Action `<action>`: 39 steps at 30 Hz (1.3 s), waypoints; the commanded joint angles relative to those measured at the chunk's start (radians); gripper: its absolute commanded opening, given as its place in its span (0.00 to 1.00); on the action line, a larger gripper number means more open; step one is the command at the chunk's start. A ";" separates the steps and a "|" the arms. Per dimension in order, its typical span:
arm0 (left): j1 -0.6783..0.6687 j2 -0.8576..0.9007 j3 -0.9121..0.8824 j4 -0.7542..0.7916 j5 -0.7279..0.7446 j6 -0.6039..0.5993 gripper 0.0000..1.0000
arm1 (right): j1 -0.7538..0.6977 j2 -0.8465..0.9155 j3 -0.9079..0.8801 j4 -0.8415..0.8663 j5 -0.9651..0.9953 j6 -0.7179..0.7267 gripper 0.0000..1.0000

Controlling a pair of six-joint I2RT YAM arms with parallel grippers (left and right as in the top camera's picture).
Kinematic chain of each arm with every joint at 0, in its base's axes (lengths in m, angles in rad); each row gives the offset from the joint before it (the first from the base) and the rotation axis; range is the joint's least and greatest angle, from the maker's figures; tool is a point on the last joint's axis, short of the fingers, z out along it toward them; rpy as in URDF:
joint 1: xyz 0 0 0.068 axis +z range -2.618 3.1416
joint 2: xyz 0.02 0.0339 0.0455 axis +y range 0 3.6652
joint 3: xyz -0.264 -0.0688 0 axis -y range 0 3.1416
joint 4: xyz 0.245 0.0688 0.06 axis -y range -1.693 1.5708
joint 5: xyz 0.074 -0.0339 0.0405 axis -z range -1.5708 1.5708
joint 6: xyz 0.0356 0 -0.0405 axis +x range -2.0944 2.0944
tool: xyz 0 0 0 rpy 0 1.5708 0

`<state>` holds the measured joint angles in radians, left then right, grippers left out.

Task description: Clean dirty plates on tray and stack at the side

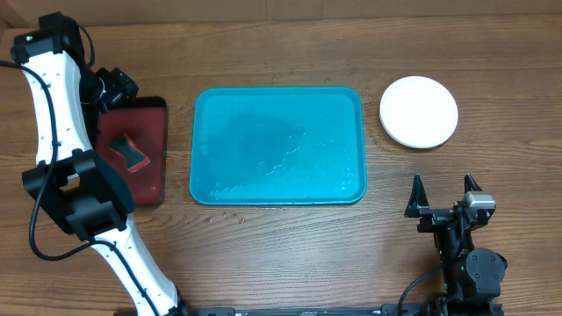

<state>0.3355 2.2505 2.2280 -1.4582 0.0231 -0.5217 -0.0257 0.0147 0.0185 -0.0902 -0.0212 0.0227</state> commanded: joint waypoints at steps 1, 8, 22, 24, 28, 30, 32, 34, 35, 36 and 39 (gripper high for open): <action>-0.009 -0.006 0.010 -0.004 -0.006 0.011 1.00 | -0.003 -0.012 -0.010 0.006 0.009 0.004 1.00; -0.051 -0.041 0.010 -0.037 -0.004 0.050 1.00 | -0.003 -0.012 -0.010 0.006 0.009 0.004 1.00; -0.426 -0.269 -0.087 0.142 -0.346 0.178 1.00 | -0.003 -0.012 -0.010 0.006 0.009 0.004 1.00; -0.462 -0.311 -0.156 0.200 -0.352 0.240 1.00 | -0.003 -0.012 -0.010 0.006 0.009 0.004 1.00; -0.481 -0.412 -0.341 0.302 -0.325 0.268 1.00 | -0.003 -0.012 -0.010 0.006 0.009 0.004 1.00; -0.477 -0.459 -0.437 0.334 -0.304 0.268 1.00 | -0.003 -0.012 -0.010 0.006 0.009 0.004 1.00; -0.468 -0.509 -0.540 0.361 -0.296 0.270 1.00 | -0.003 -0.012 -0.010 0.006 0.009 0.004 1.00; -0.460 -0.573 -0.649 0.368 -0.296 0.302 1.00 | -0.003 -0.012 -0.010 0.006 0.009 0.004 1.00; -0.459 -0.602 -0.692 0.368 -0.296 0.302 1.00 | -0.003 -0.012 -0.010 0.006 0.009 0.004 1.00; -0.458 -0.636 -0.734 0.369 -0.296 0.302 1.00 | -0.003 -0.012 -0.010 0.006 0.009 0.004 1.00; -0.459 -0.736 -0.837 0.370 -0.294 0.301 1.00 | -0.003 -0.012 -0.010 0.006 0.009 0.004 1.00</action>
<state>-0.1276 1.6547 1.4818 -1.0908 -0.2665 -0.2504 -0.0257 0.0139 0.0185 -0.0898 -0.0196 0.0227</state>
